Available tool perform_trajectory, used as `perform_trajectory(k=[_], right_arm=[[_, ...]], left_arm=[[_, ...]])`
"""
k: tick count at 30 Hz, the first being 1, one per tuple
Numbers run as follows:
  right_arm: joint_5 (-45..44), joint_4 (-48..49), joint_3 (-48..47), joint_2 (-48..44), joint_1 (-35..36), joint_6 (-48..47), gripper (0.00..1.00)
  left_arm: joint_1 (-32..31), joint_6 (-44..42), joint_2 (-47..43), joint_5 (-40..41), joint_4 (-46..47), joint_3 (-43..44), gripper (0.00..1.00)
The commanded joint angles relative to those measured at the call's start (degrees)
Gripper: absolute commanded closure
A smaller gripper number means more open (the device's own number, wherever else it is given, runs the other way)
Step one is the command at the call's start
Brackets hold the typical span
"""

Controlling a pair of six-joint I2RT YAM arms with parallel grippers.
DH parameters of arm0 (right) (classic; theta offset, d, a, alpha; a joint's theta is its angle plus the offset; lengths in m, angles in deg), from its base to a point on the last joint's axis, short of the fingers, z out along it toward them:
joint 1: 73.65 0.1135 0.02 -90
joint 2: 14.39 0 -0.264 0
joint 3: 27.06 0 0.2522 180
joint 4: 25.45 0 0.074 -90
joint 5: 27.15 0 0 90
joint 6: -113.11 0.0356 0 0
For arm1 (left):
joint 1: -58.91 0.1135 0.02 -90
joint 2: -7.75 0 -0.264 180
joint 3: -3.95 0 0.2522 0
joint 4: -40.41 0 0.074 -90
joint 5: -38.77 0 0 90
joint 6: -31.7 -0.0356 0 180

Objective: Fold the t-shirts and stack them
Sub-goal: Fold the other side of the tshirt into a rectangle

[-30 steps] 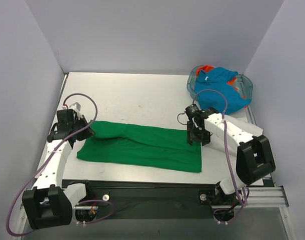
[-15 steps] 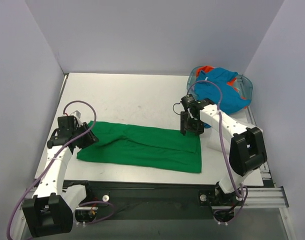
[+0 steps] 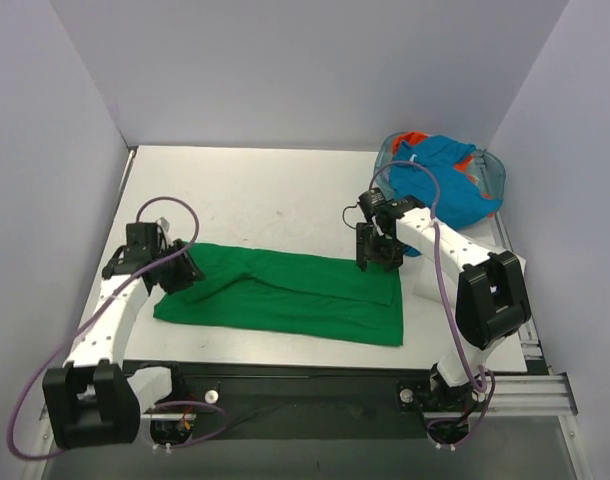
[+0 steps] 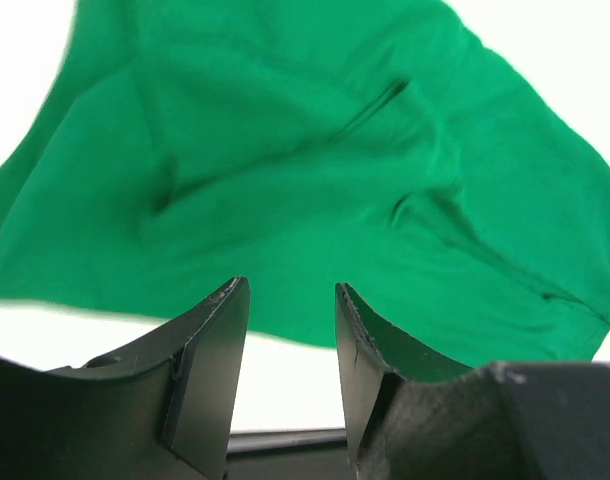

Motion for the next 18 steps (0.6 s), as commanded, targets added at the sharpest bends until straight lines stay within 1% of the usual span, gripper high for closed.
perform_trajectory(k=[1,2,4,5,8,13,18], right_arm=[[0.9,-1.51,-1.46,0.87,0.35,-0.49,0.47],[0.99,-1.6,-1.55,0.87,0.26,-0.58,0.47],[1.08,-1.51,-1.82,1.31,0.26,-0.67,0.47],[0.99,-1.51,-1.82,1.57,0.26,-0.84,0.47],[1.08,-1.51,-2.43,1.84,0.26,-1.19,0.47],[1.08,-1.51,-3.31,2.8,0.17,-1.9,0.47],[2.84,-1.6,-4.45,3.68,0.08,-2.16,0.47]], left_arm=[[-3.89,0.9,6.9,-0.32,12.66,5.71,0.5],[-4.42,0.99,10.83,-0.15,13.8,6.78,0.5],[-8.62,1.08,14.63,-0.23,16.97,9.84,0.49],[-9.6,1.25,17.96,-0.23,17.68,10.91,0.49],[-11.54,2.65,23.24,0.65,17.86,13.98,0.48],[-13.04,3.36,27.92,0.3,20.14,14.87,0.47],[-14.0,3.1,31.61,1.87,17.42,16.54,0.48]])
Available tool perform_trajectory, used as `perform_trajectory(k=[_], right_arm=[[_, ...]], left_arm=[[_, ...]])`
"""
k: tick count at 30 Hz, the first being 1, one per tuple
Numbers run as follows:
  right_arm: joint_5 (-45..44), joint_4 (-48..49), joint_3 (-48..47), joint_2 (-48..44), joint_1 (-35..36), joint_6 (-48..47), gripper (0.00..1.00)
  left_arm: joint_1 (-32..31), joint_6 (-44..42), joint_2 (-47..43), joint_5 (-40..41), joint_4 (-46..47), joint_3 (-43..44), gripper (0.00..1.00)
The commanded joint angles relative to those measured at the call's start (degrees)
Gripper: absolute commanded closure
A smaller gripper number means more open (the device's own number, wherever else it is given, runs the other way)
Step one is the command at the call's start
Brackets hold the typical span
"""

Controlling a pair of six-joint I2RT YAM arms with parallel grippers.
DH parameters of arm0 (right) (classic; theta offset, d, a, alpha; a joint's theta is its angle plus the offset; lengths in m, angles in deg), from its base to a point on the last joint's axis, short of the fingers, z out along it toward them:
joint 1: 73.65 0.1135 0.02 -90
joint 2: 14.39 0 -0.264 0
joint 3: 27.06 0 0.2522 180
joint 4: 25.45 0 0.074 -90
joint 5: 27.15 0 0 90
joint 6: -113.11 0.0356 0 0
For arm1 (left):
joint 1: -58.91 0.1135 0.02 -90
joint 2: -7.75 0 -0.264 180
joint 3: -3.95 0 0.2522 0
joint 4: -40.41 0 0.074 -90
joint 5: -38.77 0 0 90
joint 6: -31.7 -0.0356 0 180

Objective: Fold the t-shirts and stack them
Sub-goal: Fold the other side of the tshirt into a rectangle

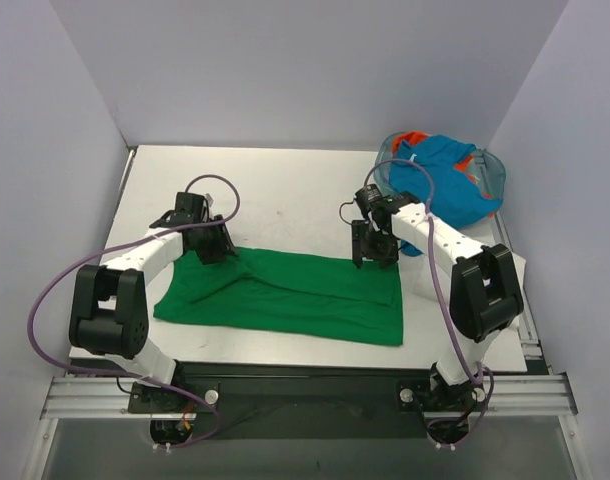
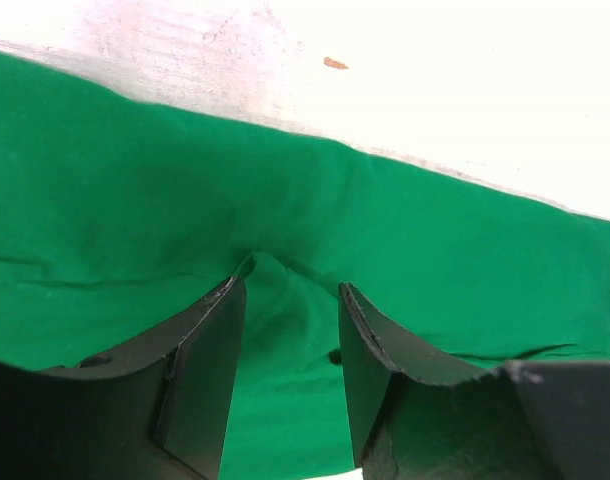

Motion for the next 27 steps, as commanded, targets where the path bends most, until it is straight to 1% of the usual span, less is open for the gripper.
perform_trajectory(k=[1,5,16,19,20,23,24,26,27], right_arm=[[0.89,-1.95,-2.14,1.17,0.17,-0.98,0.47],[1.51,-1.95,-2.4,1.7,0.08,-0.89,0.47],[2.04,-1.86,-1.79,1.44,0.17,-0.63,0.47],[2.04,-1.95,-1.44,1.26,0.17,-0.63,0.47],[2.04,-1.95,-1.52,1.17,0.08,-0.54,0.47],[2.12,-1.95,-1.43,1.17,0.17,-0.54,0.47],[2.21,-2.04,-1.43,1.17,0.08,-0.54,0.47],[2.21,-2.04,-1.17,1.0,0.08,-0.54,0.47],[2.21,-2.04,-1.17,0.74,0.17,-0.63,0.47]], left_arm=[[-0.65,0.26,0.93,1.59,0.44,3.15,0.48],[-0.82,-0.09,1.98,1.24,2.37,2.35,0.47],[-2.32,-1.59,5.41,3.09,2.02,3.41,0.48],[-2.76,-1.94,5.59,3.0,2.54,3.41,0.62],[-3.02,-2.03,5.68,2.91,2.63,3.41,0.7],[-3.46,-2.12,6.11,2.39,2.72,3.67,0.81],[-3.64,-2.12,6.12,2.39,2.37,3.85,0.88],[-3.9,-2.12,5.68,2.82,1.5,4.28,0.93],[-4.08,-2.12,5.33,3.61,0.53,4.29,0.97]])
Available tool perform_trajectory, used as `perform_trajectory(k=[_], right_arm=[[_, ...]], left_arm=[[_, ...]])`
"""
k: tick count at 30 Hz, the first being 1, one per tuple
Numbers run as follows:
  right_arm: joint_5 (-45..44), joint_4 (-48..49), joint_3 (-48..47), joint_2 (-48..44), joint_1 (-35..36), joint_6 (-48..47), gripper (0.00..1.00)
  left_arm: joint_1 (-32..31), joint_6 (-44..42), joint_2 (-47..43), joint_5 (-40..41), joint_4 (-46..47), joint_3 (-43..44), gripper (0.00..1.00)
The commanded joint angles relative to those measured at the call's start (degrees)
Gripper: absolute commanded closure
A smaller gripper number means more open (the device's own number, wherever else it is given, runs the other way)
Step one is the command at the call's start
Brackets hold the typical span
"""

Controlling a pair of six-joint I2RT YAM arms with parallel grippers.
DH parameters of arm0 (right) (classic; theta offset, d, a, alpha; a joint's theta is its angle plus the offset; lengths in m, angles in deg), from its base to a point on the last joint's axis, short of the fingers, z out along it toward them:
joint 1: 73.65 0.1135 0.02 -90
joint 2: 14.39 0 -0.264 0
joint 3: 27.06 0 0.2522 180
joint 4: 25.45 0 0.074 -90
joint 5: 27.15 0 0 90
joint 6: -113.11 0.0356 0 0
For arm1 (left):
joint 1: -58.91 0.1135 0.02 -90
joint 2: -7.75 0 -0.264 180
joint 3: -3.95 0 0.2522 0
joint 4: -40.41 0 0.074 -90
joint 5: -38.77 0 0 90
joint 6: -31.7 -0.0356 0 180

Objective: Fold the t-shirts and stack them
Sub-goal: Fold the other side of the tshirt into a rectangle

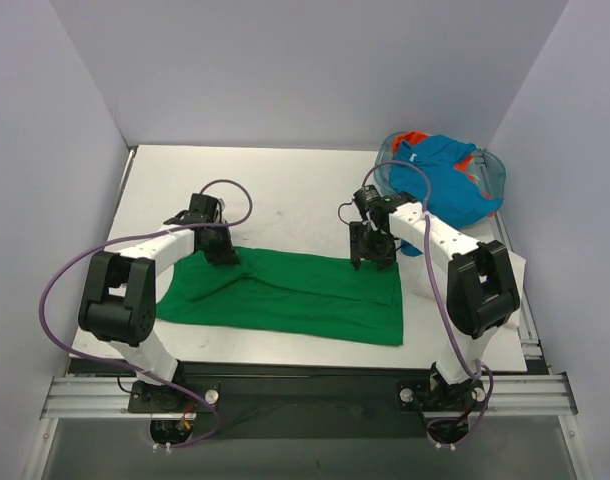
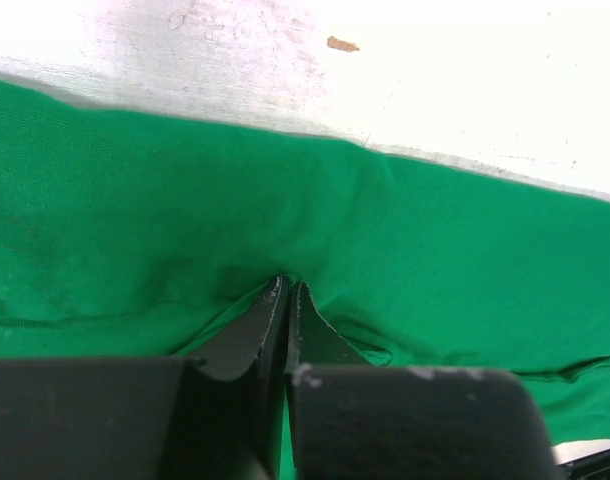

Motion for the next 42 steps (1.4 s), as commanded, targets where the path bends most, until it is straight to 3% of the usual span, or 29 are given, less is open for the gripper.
perform_trajectory(k=[1,17,27,35,39,42], right_arm=[[0.2,-2.39,-0.52,-1.3,0.17,-0.33,0.47],[0.46,-0.45,2.65,2.65,0.26,-2.34,0.47],[1.34,1.3,3.18,4.59,0.35,-3.4,0.48],[2.13,2.18,3.0,6.26,0.35,-2.61,0.48],[2.05,2.1,2.65,6.08,0.26,-2.52,0.48],[2.13,2.18,2.65,6.0,0.26,-2.52,0.48]], left_arm=[[-0.69,-0.41,-1.62,1.54,-0.33,3.04,0.99],[-5.52,10.39,-14.19,7.78,-4.64,-5.92,1.0],[-10.52,16.98,-21.75,7.79,-4.55,-13.13,0.76],[-13.26,22.61,-32.12,3.13,-5.25,-17.87,0.72],[-12.73,23.32,-38.62,6.98,-7.71,-17.36,0.7],[-10.98,21.83,-37.77,9.01,-8.15,-15.95,0.7]])
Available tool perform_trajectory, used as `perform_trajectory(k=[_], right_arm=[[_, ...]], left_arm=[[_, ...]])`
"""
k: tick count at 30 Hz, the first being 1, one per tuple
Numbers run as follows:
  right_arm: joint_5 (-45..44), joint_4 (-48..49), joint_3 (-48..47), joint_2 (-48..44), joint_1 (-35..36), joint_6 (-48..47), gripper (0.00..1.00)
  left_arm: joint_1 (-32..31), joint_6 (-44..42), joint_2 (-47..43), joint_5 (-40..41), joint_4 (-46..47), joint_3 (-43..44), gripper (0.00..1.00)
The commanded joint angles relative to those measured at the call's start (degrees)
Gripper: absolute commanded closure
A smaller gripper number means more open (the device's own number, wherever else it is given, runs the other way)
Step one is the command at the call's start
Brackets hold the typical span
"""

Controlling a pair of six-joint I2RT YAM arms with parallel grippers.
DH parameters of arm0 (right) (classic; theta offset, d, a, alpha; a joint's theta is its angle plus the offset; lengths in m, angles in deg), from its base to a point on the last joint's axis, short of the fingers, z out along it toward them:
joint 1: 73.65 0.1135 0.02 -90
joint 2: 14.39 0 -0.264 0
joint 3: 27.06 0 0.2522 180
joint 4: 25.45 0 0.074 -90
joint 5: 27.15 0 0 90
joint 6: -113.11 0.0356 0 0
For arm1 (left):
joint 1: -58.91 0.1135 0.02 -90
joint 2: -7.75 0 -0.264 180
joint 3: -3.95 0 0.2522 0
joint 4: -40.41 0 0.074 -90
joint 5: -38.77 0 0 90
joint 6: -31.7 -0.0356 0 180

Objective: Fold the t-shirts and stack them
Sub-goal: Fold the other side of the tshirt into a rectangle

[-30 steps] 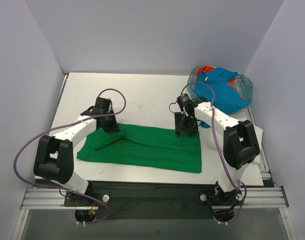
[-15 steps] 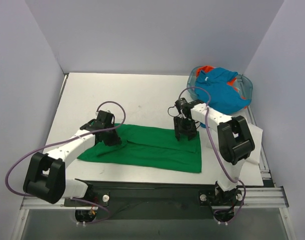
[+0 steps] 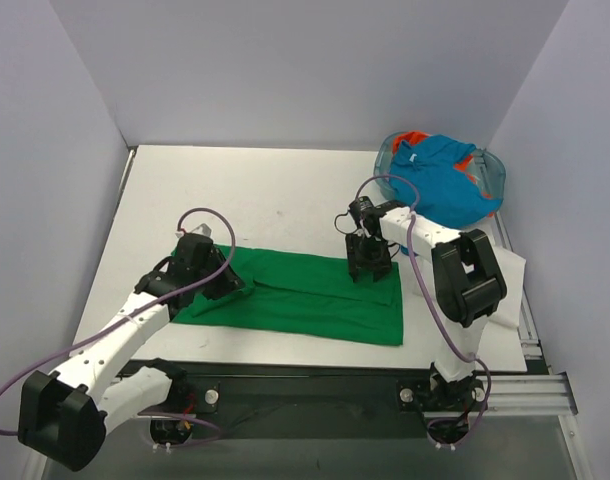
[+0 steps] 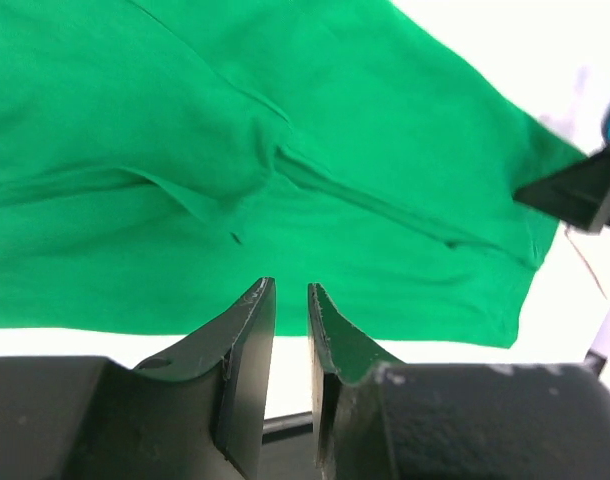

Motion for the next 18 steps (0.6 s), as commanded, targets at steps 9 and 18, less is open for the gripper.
perform_trajectory(k=[9,18], right_arm=[[0.78,-2.06,-1.62,0.86,0.26,-0.75,0.48],[1.66,-2.32,-3.2,1.92,0.26,-1.46,0.48]], left_arm=[[5.81,-7.15,12.89,7.55,4.46,5.16,0.7],[5.73,-9.62,16.43,6.85,9.48,0.34,0.7]])
